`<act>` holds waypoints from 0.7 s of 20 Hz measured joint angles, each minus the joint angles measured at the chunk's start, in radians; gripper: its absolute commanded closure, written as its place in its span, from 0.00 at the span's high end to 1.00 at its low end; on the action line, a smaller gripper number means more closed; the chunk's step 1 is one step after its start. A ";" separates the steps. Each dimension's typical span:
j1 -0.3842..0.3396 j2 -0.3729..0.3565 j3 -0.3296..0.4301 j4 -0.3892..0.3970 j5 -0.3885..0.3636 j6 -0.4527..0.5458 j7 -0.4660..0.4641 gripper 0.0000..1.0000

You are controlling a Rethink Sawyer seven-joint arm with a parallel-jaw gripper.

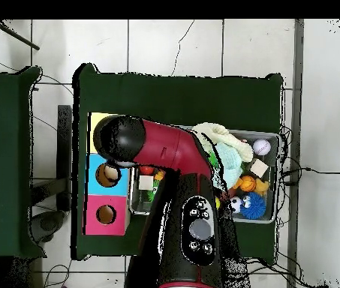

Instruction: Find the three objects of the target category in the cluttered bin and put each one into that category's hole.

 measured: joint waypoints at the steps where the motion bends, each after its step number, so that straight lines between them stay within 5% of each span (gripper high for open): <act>1: 0.008 0.000 0.000 0.002 0.011 0.000 0.009 0.00; 7: 0.034 0.001 0.001 0.034 0.054 -0.018 0.051 0.00; 14: 0.036 0.015 0.002 0.103 0.080 -0.157 0.054 0.00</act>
